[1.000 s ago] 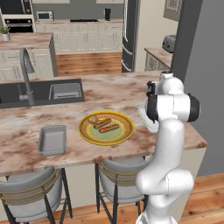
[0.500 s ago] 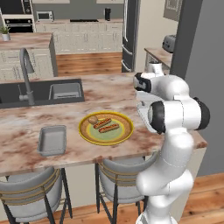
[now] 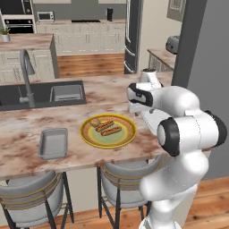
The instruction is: Place one cooked food and one vegetable from the large plate to each tupperware container.
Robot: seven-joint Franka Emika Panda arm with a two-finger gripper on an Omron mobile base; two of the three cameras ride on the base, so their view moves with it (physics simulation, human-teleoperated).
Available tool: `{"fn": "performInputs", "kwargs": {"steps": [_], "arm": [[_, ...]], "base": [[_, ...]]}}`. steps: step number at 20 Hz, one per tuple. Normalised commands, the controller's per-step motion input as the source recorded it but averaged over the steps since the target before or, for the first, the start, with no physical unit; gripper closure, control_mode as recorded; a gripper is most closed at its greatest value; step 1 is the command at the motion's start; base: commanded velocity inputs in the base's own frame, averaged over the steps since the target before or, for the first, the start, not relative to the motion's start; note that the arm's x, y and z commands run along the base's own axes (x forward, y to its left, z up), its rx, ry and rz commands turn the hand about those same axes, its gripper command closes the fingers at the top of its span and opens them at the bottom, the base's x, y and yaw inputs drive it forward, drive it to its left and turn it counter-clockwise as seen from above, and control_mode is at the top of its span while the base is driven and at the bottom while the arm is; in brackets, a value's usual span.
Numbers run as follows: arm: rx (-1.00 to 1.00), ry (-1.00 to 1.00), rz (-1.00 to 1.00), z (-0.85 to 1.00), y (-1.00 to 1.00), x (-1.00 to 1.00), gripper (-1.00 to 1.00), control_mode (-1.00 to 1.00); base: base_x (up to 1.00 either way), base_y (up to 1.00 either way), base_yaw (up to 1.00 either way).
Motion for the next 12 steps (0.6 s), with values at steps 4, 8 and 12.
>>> {"fn": "performInputs", "kwargs": {"steps": [4, 8, 12], "arm": [[0.00, 0.01, 0.72, -0.06, 0.85, -0.16, -1.00, -1.00], [-0.01, 0.00, 0.69, -0.19, 0.58, 0.07, -1.00, -1.00], [-0.04, 0.02, 0.65, -0.20, 0.25, 0.46, -1.00, -1.00]], "base": [[0.00, 0.00, 0.00], [0.00, 0.00, 0.00], [0.00, 0.00, 0.00]]}}
